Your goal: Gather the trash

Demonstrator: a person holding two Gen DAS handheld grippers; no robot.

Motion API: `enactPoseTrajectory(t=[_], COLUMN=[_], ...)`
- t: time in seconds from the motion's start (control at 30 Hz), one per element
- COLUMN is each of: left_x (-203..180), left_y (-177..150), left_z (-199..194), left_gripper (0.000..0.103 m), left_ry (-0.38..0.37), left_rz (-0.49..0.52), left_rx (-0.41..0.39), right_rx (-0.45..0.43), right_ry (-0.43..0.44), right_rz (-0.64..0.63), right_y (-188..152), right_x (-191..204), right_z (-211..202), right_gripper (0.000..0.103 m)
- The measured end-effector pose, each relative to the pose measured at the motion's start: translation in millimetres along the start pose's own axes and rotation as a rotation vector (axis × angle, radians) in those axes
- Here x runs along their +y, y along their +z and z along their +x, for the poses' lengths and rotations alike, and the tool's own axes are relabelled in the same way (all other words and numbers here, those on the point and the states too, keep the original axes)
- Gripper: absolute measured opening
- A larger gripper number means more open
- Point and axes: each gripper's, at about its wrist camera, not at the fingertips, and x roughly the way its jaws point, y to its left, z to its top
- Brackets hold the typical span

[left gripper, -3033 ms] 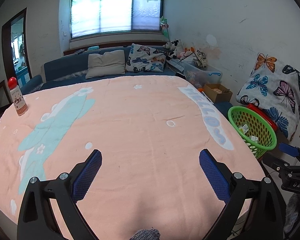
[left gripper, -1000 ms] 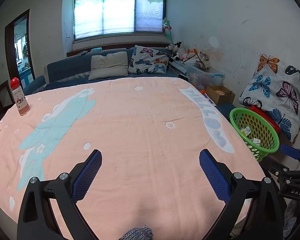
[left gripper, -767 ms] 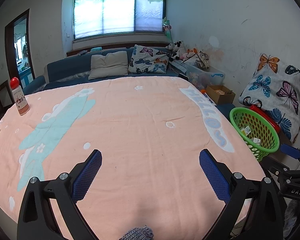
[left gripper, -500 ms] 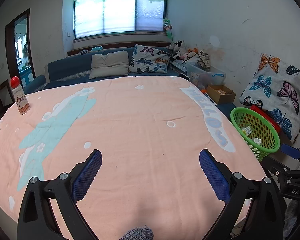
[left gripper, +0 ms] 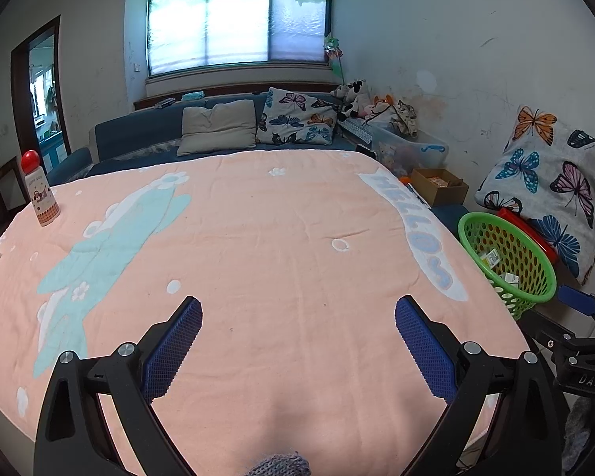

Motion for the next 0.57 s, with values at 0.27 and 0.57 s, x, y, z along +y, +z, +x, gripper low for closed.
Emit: enactPoseTrajectory(t=[0.27,0.57], left_x=[-0.5,0.4], left_y=[-1.5,-1.1], left_z=[-3.5,-3.0], left_gripper=[0.095,0.095], left_ry=[0.008,0.018], left_rz=[0.010,0.004], left_rx=[-0.017,-0.013], right_rx=[-0.002,0.000], right_ry=[0.005,0.009], right_rz=[-0.001,-0.006], right_y=[0.2,1.3], right_x=[1.3,2.9], right_z=[1.0,4.4], right_gripper=[0.097,0.097])
